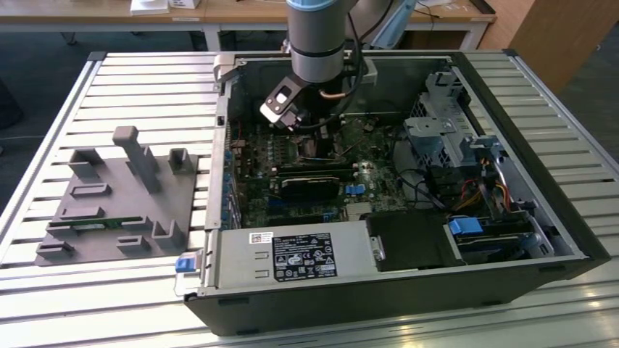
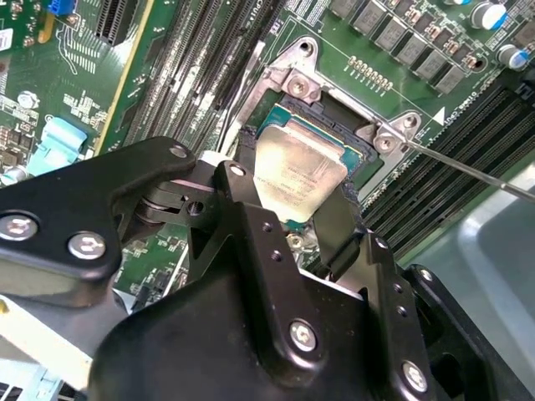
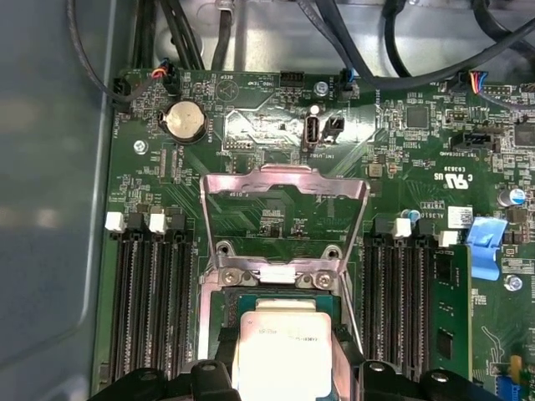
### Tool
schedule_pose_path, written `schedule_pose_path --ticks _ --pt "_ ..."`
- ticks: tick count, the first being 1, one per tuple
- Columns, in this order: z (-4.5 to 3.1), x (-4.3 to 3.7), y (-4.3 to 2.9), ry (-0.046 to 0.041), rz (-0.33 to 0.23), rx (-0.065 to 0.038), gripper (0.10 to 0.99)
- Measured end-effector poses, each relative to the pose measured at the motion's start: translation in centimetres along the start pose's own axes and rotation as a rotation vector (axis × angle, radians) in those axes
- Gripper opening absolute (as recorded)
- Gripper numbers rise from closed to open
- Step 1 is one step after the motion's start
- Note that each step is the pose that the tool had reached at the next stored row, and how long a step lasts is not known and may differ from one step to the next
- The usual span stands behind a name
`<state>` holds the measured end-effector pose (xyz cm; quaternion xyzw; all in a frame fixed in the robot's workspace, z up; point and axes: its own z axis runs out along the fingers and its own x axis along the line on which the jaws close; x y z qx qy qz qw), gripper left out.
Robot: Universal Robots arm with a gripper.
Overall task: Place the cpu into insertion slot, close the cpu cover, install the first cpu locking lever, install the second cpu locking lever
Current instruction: 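Place the cpu into insertion slot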
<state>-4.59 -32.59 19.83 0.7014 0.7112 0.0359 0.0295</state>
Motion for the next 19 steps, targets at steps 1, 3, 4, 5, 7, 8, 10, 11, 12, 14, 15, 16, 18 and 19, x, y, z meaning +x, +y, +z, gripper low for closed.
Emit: schedule_pose_path --ticks 1,3,4,5,7,8,10,11,12,14,15,16,18,19 --pt "0.05 0.01 -0.01 0.0000 0.000 0.000 0.525" --pt "0.13 0.04 -0.02 0.0000 0.000 0.000 0.525" --pt "0.17 0.07 -0.02 -0.0002 0.000 0.000 0.525" --pt "0.20 0.09 -0.03 -0.0003 0.000 0.000 0.525" --pt "0.25 0.11 -0.03 -0.0003 0.000 0.000 0.525" --pt "0.26 0.11 -0.03 -0.0002 0.000 0.000 0.525" --pt "0.27 0.12 -0.04 -0.0001 0.000 0.000 0.525" --pt "0.27 0.12 -0.03 -0.0001 0.000 0.000 0.525" --pt "0.28 0.12 -0.03 0.0000 0.000 0.000 0.525" --pt "0.28 0.12 -0.06 0.0000 0.000 0.000 0.525" --pt "0.28 0.13 -0.10 0.0000 0.000 0.000 0.525" --pt "0.28 0.13 -0.10 0.0001 0.000 0.000 0.525" --pt "0.28 0.13 -0.10 0.0001 0.000 0.000 0.525" --pt "0.28 0.14 -0.10 0.0006 0.000 0.000 0.525"
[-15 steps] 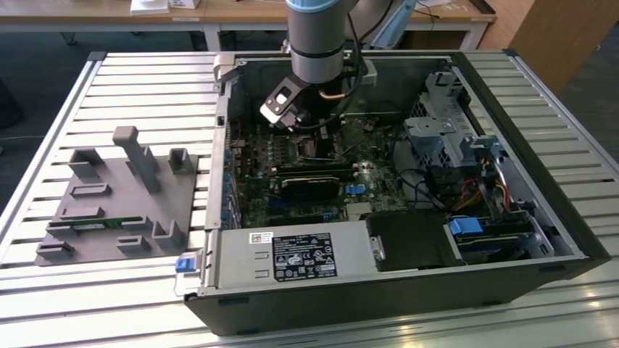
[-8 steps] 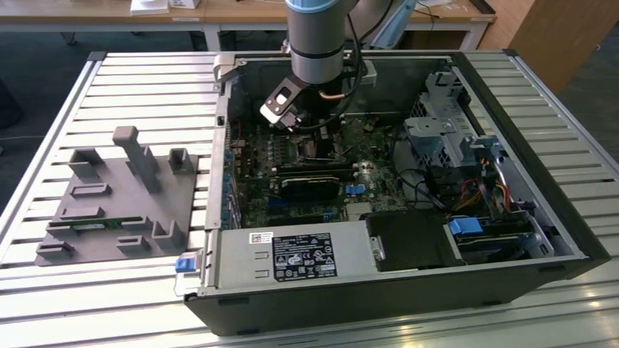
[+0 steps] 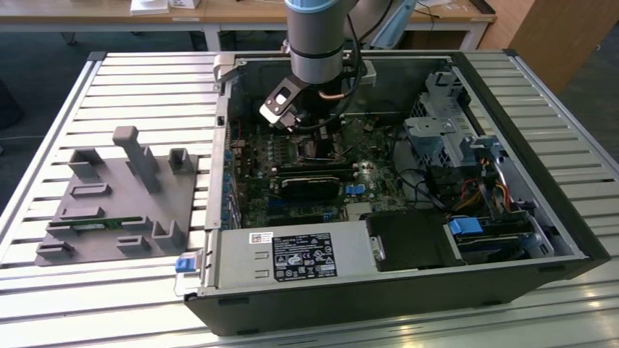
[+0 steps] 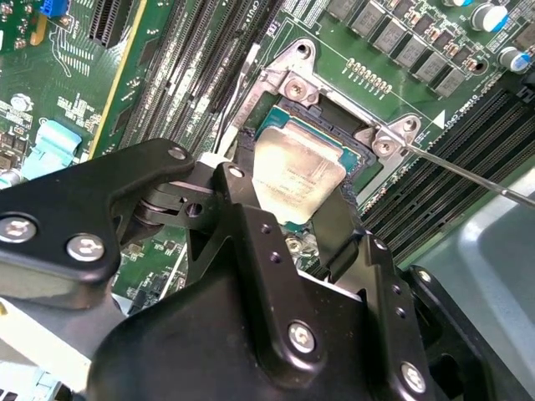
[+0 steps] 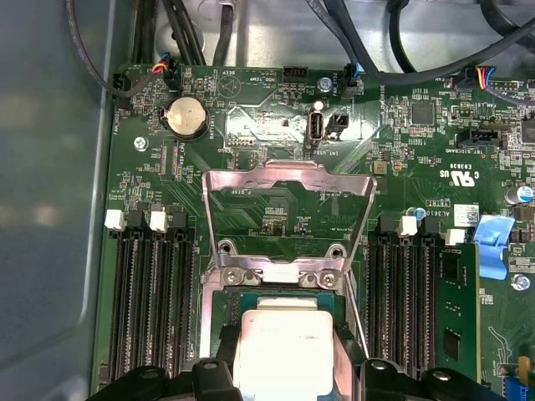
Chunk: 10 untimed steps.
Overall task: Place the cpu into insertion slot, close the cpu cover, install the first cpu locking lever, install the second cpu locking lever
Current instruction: 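Place the cpu into insertion slot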
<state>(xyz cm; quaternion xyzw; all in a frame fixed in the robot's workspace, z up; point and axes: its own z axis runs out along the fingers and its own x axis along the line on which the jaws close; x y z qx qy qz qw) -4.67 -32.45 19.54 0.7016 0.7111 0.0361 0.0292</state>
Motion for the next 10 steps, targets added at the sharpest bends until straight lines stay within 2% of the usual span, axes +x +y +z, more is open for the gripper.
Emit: schedule_pose_path --ticks 10 --pt "0.06 0.06 -0.01 0.0032 0.001 0.000 0.525"
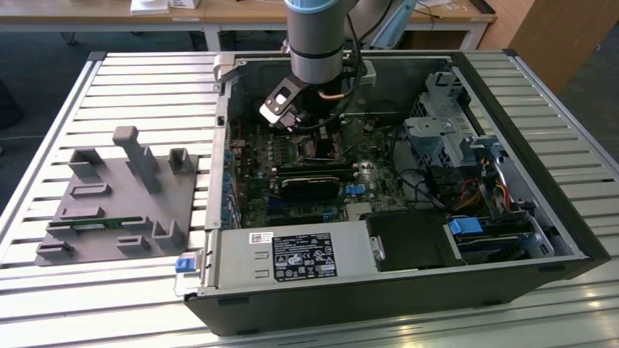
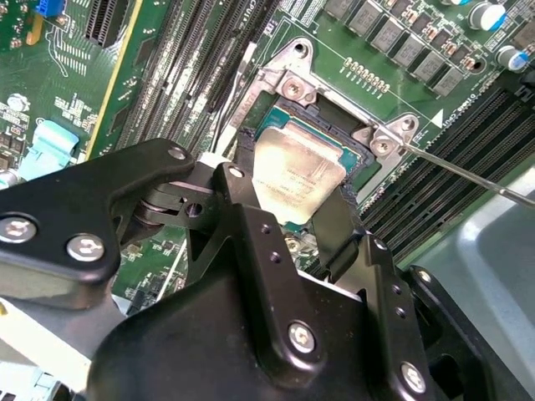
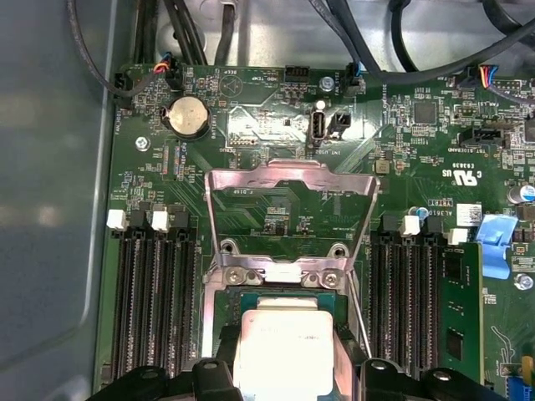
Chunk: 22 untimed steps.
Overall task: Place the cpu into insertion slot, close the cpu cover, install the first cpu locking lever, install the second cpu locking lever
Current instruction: 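Place the cpu into insertion slot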
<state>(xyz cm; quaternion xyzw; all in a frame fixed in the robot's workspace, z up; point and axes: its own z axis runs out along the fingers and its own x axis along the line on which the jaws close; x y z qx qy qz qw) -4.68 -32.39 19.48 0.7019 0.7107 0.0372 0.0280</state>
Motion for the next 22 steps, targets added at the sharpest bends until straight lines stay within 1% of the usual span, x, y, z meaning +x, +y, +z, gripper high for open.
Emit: schedule_pose_path --ticks 7,22 --pt "0.07 0.02 -0.02 0.0058 0.001 0.000 0.525" --pt "0.10 0.04 -0.02 0.0052 0.011 0.000 0.525"
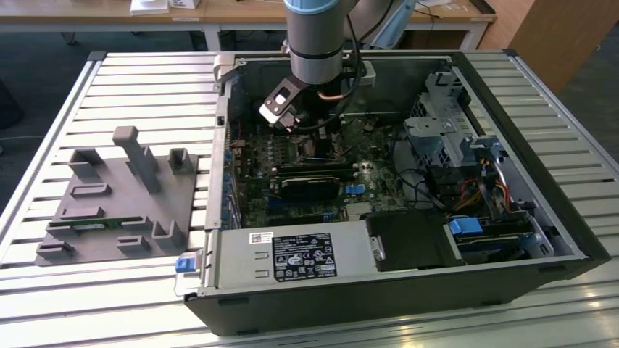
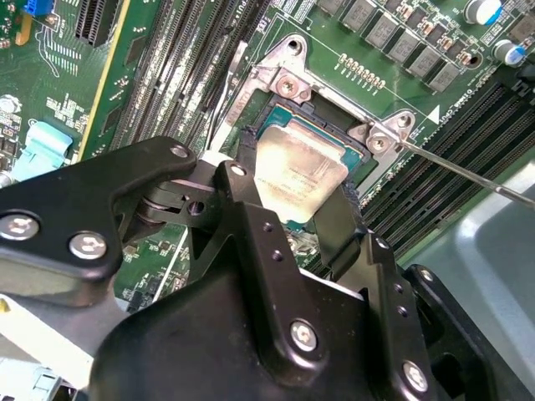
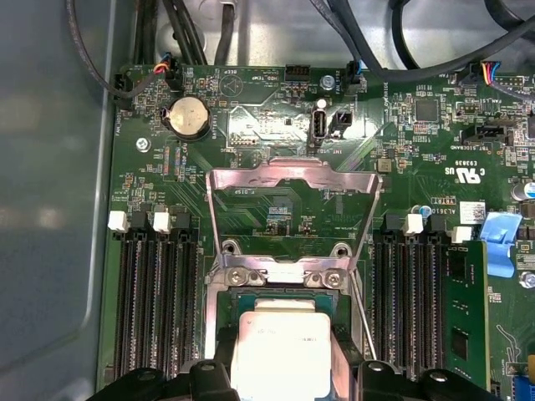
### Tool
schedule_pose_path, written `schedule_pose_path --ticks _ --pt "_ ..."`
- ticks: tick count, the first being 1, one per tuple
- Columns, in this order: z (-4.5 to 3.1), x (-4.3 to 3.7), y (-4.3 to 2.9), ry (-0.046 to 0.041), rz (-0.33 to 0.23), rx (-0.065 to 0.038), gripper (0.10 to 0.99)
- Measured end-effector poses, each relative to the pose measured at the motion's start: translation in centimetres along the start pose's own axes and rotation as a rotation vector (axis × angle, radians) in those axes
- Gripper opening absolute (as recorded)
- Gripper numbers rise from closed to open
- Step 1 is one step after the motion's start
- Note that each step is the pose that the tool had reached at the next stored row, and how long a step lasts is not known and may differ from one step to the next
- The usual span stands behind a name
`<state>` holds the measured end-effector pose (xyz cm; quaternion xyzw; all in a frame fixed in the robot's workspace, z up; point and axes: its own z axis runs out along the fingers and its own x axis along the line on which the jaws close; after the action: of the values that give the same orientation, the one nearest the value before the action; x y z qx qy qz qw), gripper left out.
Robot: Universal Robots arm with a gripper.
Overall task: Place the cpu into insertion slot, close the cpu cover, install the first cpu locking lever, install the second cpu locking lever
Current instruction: 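Place the cpu into insertion slot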
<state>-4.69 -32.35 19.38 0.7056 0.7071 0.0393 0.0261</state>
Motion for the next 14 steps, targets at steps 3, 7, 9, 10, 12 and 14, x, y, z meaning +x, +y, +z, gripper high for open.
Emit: schedule_pose_path --ticks 3,7,9,10,12,14 --pt "0.00 0.00 0.00 0.0001 0.000 0.000 0.525" --pt "0.03 0.01 0.01 0.0007 0.000 -0.001 0.537" --pt "0.01 0.00 0.00 0.0003 0.000 0.000 0.600" --pt "0.00 0.00 0.00 0.0001 0.000 0.000 0.600" --pt "-0.03 0.00 0.00 -0.0001 0.000 0.000 0.600" --pt "-0.12 0.00 0.01 0.0000 0.000 0.000 0.600"
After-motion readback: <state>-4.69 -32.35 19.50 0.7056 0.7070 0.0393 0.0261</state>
